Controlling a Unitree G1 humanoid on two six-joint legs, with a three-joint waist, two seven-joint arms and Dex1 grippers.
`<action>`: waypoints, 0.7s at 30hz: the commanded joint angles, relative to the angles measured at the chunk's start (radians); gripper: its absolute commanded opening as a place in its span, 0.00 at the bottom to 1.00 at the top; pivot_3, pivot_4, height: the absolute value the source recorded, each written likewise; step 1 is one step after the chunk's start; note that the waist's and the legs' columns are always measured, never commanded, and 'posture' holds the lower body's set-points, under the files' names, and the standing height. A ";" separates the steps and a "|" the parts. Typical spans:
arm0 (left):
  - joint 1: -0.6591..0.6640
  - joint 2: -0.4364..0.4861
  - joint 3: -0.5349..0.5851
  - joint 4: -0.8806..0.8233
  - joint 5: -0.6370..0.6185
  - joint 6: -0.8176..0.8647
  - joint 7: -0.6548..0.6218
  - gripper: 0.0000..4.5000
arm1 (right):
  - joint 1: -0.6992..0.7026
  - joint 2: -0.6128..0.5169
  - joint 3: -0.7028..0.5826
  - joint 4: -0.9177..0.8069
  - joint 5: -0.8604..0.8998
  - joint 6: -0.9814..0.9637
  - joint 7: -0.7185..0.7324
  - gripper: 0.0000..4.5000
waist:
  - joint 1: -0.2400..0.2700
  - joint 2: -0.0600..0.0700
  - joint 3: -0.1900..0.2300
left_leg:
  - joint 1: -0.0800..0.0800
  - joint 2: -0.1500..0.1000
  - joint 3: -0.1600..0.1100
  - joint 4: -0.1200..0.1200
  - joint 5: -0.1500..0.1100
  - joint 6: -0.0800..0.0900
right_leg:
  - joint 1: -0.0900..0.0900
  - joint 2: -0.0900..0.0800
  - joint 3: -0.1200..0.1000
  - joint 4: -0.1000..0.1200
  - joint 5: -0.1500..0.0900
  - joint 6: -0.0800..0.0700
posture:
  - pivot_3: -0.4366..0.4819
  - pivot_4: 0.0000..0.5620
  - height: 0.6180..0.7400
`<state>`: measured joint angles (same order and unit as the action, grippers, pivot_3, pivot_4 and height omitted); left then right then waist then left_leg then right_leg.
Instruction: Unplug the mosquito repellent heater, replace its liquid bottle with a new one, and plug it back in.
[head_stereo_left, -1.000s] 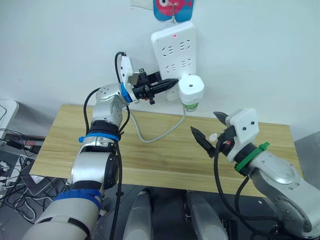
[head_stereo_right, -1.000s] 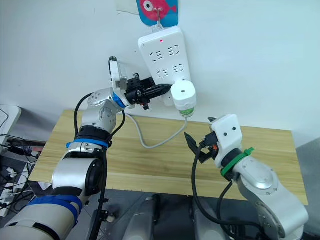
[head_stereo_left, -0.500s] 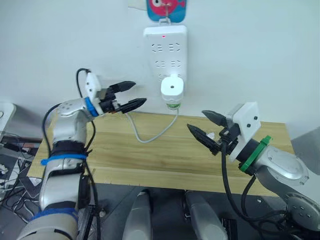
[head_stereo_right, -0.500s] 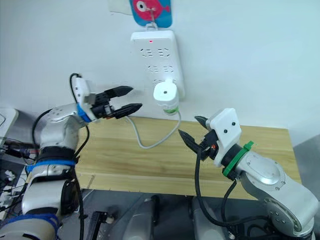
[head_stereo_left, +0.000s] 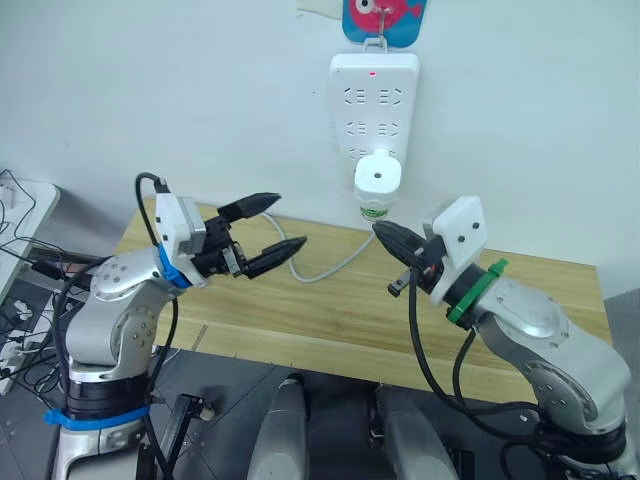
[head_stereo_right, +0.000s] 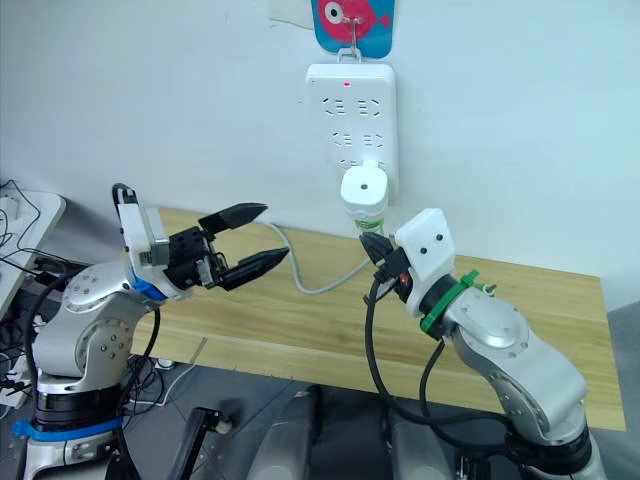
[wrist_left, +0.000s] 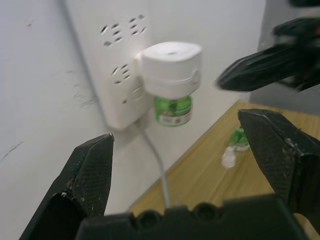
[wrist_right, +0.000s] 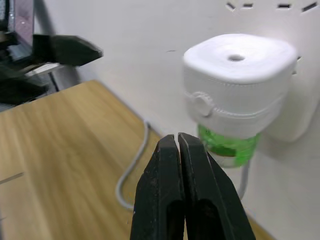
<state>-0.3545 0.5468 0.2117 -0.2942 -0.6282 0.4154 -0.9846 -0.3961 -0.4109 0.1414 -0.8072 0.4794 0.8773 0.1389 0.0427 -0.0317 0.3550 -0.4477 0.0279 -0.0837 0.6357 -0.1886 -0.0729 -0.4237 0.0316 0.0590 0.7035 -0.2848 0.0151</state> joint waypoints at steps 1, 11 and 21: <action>0.009 0.014 0.003 -0.050 -0.025 -0.002 0.013 1.00 | -0.033 0.026 -0.003 -0.010 -0.036 -0.030 -0.011 0.02 | 0.001 0.000 0.000 | 0.000 0.000 0.000 -0.001 0.000 0.000 | 0.000 0.000 0.000 0.000 0.000 0.000 | 0.74 0.56 1.00; -0.005 0.016 -0.024 -0.054 -0.032 -0.001 0.030 1.00 | -0.072 0.055 -0.005 0.007 -0.061 0.000 -0.011 0.02 | 0.008 0.000 0.000 | 0.000 0.000 0.000 -0.003 0.000 0.000 | 0.000 0.000 0.000 -0.003 0.003 -0.005 | 0.74 0.57 1.00; -0.009 0.023 -0.033 -0.049 -0.041 0.003 0.036 1.00 | -0.034 0.038 -0.007 -0.032 -0.058 0.017 0.017 0.02 | 0.009 0.000 0.000 | 0.000 0.000 0.000 -0.004 0.000 0.000 | 0.000 0.000 0.000 -0.004 0.003 -0.005 | 0.73 0.58 1.00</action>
<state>-0.3592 0.5629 0.1810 -0.3069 -0.6502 0.4246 -0.9499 -0.4419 -0.3661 0.1455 -0.7842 0.4194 0.8993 0.1462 0.0513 -0.0317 0.3550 -0.4476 0.0279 -0.0835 0.6314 -0.1888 -0.0725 -0.4237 0.0315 0.0589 0.6994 -0.2821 0.0104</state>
